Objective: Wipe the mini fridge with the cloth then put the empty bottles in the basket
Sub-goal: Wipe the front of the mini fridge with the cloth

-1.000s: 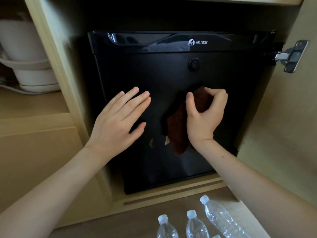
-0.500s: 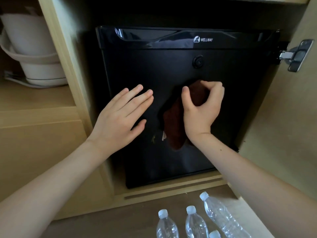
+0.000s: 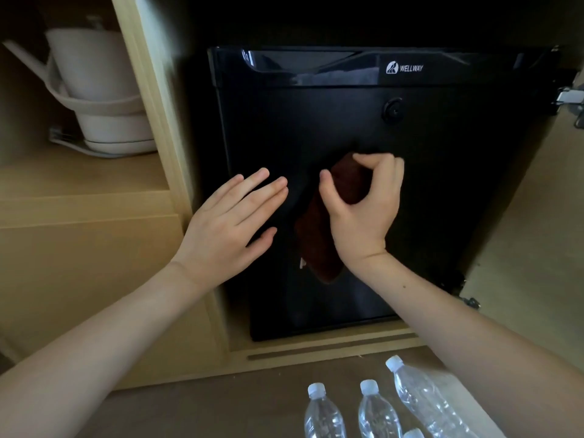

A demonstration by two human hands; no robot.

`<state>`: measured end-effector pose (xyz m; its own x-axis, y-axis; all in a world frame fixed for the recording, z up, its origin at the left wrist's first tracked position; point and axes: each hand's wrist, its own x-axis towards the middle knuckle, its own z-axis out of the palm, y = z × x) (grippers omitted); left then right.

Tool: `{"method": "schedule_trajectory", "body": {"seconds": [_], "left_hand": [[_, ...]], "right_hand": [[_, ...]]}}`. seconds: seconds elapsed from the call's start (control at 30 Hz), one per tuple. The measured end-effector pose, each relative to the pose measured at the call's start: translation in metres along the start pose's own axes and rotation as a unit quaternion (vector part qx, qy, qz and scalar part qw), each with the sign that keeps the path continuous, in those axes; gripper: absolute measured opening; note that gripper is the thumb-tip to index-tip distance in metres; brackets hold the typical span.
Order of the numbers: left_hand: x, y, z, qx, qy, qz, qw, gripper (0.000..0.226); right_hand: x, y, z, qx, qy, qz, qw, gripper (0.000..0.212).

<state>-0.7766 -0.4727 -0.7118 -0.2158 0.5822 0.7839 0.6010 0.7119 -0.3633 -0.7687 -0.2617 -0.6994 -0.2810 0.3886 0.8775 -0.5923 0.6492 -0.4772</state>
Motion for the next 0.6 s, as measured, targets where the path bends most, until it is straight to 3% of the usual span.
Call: {"method": "schedule_trajectory", "body": {"seconds": [0.1, 0.23, 0.33, 0.53, 0.6], "left_hand": [[-0.001, 0.001, 0.001, -0.005, 0.002, -0.006, 1.0, 0.051], [-0.001, 0.004, 0.001, -0.002, 0.006, -0.017, 1.0, 0.051], [0.0, 0.007, -0.001, -0.007, 0.005, -0.026, 1.0, 0.051], [-0.004, -0.012, -0.02, 0.043, -0.029, 0.038, 0.998, 0.052], [-0.005, -0.02, -0.025, 0.084, -0.021, 0.057, 0.995, 0.051]], "right_hand": [[-0.017, 0.003, 0.008, -0.014, 0.008, -0.031, 0.999, 0.036], [-0.077, 0.027, 0.0, -0.067, -0.129, -0.152, 0.978, 0.039], [-0.07, 0.027, -0.004, -0.06, -0.177, -0.167, 0.968, 0.033], [0.003, -0.002, 0.008, -0.01, 0.008, -0.055, 0.998, 0.032], [-0.008, -0.006, 0.014, -0.009, 0.032, -0.031, 0.999, 0.033]]}}
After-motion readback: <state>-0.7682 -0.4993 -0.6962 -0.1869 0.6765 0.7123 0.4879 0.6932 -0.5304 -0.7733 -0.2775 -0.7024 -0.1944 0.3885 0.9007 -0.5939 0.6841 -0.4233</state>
